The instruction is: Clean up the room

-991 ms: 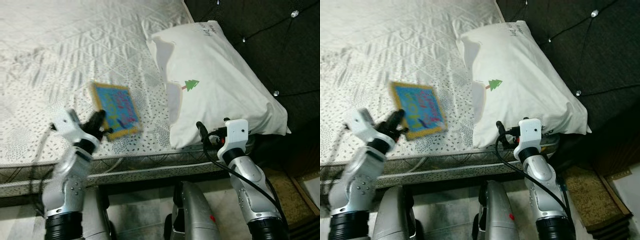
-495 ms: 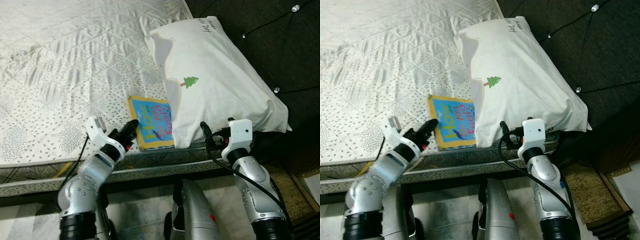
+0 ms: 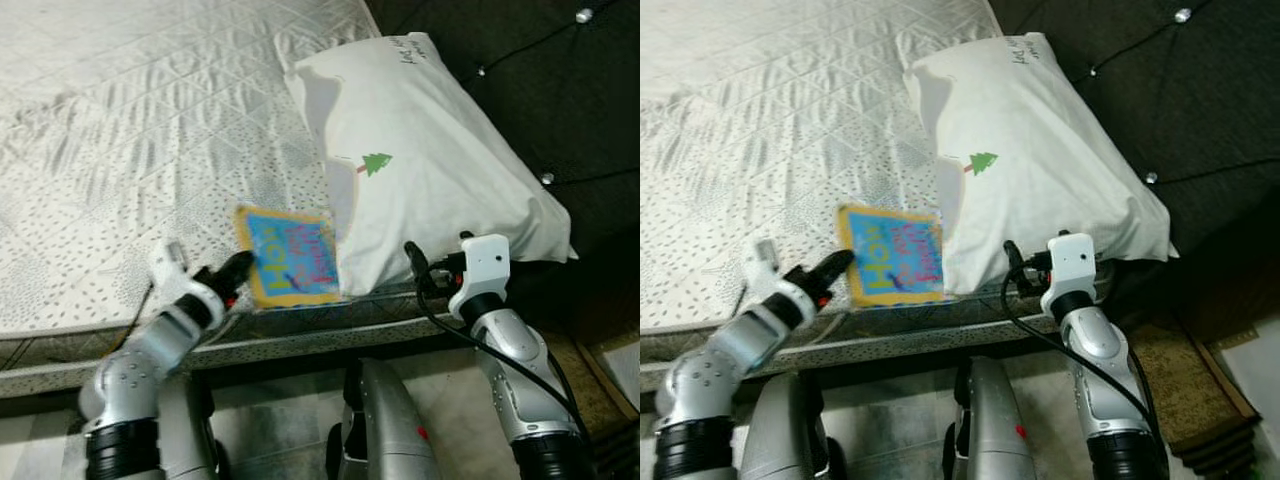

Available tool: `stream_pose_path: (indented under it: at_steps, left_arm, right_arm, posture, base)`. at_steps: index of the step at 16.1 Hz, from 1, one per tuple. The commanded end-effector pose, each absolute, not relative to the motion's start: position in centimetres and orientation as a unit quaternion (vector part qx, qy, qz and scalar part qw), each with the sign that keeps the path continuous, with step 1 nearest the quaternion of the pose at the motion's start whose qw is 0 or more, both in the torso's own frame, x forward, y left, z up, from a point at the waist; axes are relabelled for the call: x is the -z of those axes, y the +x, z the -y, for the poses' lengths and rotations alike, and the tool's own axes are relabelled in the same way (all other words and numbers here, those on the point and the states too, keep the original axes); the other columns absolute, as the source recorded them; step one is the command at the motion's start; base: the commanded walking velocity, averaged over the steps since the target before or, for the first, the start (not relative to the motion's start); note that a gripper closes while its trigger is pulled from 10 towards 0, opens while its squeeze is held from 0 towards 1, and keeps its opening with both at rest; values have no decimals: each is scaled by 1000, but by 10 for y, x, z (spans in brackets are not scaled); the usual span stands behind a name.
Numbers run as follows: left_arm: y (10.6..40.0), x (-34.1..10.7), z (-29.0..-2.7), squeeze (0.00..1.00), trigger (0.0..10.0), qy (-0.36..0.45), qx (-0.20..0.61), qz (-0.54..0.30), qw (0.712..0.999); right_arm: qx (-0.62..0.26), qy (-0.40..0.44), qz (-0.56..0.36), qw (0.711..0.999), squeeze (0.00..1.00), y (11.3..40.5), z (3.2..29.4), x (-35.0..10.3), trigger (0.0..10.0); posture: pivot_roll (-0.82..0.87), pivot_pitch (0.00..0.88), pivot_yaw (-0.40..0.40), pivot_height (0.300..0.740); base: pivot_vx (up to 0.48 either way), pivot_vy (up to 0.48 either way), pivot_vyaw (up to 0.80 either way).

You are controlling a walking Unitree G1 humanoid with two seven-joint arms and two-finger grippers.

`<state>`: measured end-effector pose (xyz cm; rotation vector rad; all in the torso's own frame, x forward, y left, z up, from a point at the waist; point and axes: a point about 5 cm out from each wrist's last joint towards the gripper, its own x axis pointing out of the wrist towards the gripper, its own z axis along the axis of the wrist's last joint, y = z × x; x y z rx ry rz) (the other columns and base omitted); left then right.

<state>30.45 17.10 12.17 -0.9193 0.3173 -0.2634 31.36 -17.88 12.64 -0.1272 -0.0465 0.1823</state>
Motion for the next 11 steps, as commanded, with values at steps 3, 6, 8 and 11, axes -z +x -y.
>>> stream_pose_path:
  at_steps: [3,6,8,11]
  left_arm:
    - [314,-120,-187,0,10000,-439,127,-145,878]
    - [323,-104,-192,0,10000,-436,128,-172,874]
    - [328,-102,-193,0,10000,-431,142,-180,873]
    - [334,-92,-204,0,10000,-412,128,-203,879]
  right_arm:
    - [-87,-77,21,993,0,311,189,-127,10000]
    - [-89,-79,23,993,0,313,188,-129,10000]
    - [-96,-85,28,991,0,313,186,-131,10000]
    - [-94,-87,27,991,0,313,188,-131,10000]
  posture:
    - [-173,205,-154,560]
    - [-183,205,-161,560]
    - [-185,203,-163,560]
    - [-192,205,-159,560]
  base:
    - [0,0,0]
    - [0,0,0]
    - [0,0,0]
    - [0,0,0]
